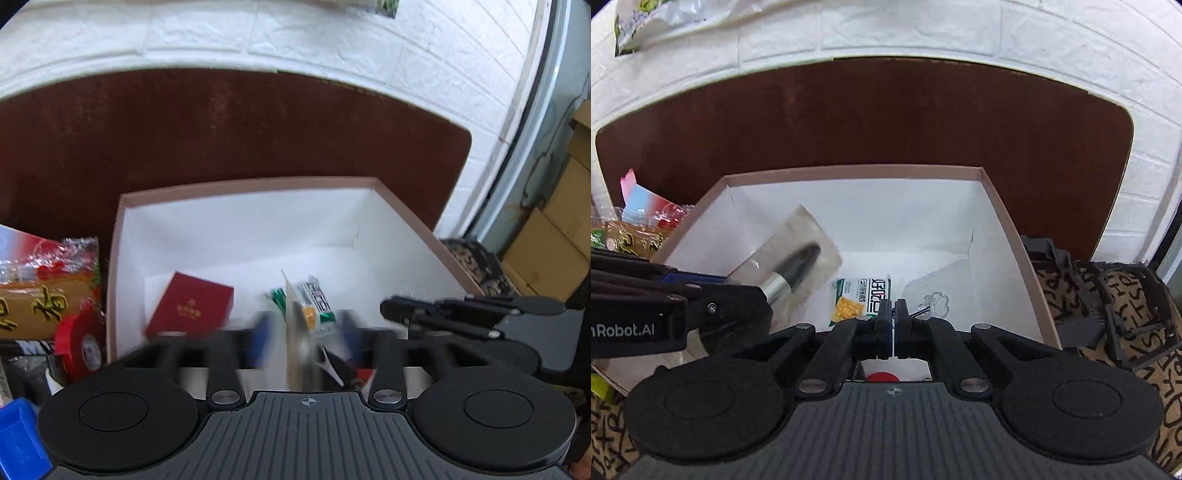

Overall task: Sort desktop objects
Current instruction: 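Carry the brush bag and hook packet over the brown box and release them, then withdraw both tools from the box back toward the pile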

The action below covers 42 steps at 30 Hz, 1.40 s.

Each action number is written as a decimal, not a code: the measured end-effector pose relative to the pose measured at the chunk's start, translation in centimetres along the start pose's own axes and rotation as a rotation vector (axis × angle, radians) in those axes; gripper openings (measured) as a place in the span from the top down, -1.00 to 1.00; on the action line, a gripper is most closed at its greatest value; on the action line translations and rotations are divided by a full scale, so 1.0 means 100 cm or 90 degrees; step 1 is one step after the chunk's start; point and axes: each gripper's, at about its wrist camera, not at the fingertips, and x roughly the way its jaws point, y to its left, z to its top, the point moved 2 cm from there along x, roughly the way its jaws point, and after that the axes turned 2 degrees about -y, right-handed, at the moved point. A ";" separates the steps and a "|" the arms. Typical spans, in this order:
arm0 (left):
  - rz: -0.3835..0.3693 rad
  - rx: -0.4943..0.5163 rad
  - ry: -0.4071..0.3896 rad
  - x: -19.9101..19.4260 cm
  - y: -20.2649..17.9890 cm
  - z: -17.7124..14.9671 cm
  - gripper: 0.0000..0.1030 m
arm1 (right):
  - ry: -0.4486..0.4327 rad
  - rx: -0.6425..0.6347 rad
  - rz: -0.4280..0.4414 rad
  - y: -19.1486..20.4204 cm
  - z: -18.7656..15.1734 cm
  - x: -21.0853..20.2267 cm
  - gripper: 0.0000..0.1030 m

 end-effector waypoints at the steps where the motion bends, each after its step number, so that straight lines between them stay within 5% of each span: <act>1: -0.001 -0.008 -0.012 -0.003 0.001 0.001 -0.74 | 0.002 -0.001 0.001 -0.001 -0.001 0.001 0.94; 2: 0.000 -0.016 -0.026 -0.006 0.003 0.002 -0.85 | 0.003 -0.001 0.001 -0.001 -0.001 0.001 0.93; 6: 0.005 -0.029 -0.041 -0.014 0.005 0.007 -0.93 | -0.026 -0.010 -0.009 0.000 -0.001 -0.007 -0.43; 12: 0.012 -0.046 -0.033 -0.021 0.005 0.001 -0.94 | -0.060 -0.028 0.000 0.011 0.000 -0.029 -0.94; 20: 0.022 -0.025 -0.062 -0.065 -0.004 -0.019 -0.95 | -0.068 -0.033 -0.014 0.029 -0.004 -0.060 -0.98; 26: 0.025 -0.022 -0.118 -0.124 -0.002 -0.051 -1.00 | -0.109 -0.023 0.029 0.056 -0.015 -0.108 -0.99; 42: 0.102 -0.096 -0.124 -0.239 0.070 -0.174 -1.00 | -0.136 -0.056 0.119 0.179 -0.101 -0.176 -0.99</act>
